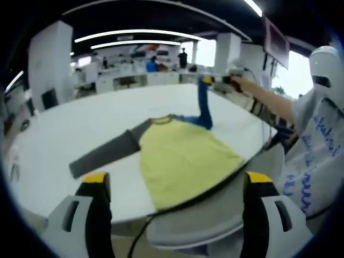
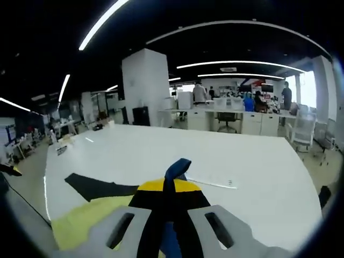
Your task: Fold the garment on the visible template until the final outline fits inside the template.
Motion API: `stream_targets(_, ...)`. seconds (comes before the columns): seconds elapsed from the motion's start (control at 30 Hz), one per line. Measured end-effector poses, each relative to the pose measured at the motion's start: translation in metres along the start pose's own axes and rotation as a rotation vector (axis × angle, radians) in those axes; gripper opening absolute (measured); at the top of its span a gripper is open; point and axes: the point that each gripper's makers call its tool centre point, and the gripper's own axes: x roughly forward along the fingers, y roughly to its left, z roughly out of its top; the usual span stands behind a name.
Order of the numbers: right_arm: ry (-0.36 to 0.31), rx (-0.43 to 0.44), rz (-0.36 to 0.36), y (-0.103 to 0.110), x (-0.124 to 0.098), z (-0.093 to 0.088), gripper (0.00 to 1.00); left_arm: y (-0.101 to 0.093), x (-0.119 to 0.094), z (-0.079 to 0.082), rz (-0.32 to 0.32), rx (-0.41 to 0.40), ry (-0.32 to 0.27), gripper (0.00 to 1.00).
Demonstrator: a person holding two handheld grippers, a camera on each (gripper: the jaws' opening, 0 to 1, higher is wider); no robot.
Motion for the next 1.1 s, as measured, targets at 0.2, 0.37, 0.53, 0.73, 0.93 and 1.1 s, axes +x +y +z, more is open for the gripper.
stream_targets(0.2, 0.000, -0.014, 0.023, 0.013, 0.010, 0.006, 0.03, 0.004, -0.003, -0.001, 0.005, 0.007, 0.007, 0.99)
stream_targets(0.37, 0.000, -0.028, 0.046, 0.028, 0.019, 0.013, 0.03, 0.007, -0.002, -0.004, 0.002, 0.008, 0.011, 0.98)
stream_targets(0.53, 0.006, -0.047, 0.088, 0.049, 0.031, 0.016, 0.03, 0.006, -0.002, -0.007, -0.006, 0.004, 0.017, 0.98)
stream_targets(0.73, 0.033, -0.073, 0.116, 0.065, 0.044, 0.006, 0.03, 0.012, -0.005, -0.008, 0.016, -0.002, 0.025, 0.97)
stream_targets(0.93, 0.046, -0.077, 0.155, 0.083, 0.054, 0.000, 0.03, 0.015, -0.006, -0.007, 0.021, -0.004, 0.025, 0.97)
stream_targets(1.1, 0.062, -0.085, 0.185, 0.097, 0.064, -0.005, 0.03, 0.015, -0.002, -0.009, 0.009, -0.008, 0.032, 0.97)
